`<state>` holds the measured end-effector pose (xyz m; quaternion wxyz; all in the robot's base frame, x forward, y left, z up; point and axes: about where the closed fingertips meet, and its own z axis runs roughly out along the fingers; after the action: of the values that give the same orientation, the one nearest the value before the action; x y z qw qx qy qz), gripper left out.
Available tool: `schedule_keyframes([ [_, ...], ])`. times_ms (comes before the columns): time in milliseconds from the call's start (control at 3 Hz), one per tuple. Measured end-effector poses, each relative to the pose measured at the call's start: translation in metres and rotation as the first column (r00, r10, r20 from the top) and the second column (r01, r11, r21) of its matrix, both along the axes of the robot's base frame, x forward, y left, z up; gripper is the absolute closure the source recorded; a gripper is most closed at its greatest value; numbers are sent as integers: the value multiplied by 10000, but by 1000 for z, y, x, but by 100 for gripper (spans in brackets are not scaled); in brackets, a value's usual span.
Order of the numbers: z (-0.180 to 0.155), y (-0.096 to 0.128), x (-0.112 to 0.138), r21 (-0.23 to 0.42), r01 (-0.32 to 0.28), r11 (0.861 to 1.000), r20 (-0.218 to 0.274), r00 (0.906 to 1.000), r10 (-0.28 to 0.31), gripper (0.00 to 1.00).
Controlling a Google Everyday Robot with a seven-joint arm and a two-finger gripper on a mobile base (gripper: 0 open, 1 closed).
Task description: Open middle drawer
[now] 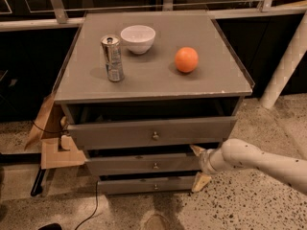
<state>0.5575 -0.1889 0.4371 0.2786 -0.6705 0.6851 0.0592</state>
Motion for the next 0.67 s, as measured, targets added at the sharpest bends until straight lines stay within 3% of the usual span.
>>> schedule_keyframes([
  [667,-9,8,22,-42,-111,9999,-38,9999,111,0],
])
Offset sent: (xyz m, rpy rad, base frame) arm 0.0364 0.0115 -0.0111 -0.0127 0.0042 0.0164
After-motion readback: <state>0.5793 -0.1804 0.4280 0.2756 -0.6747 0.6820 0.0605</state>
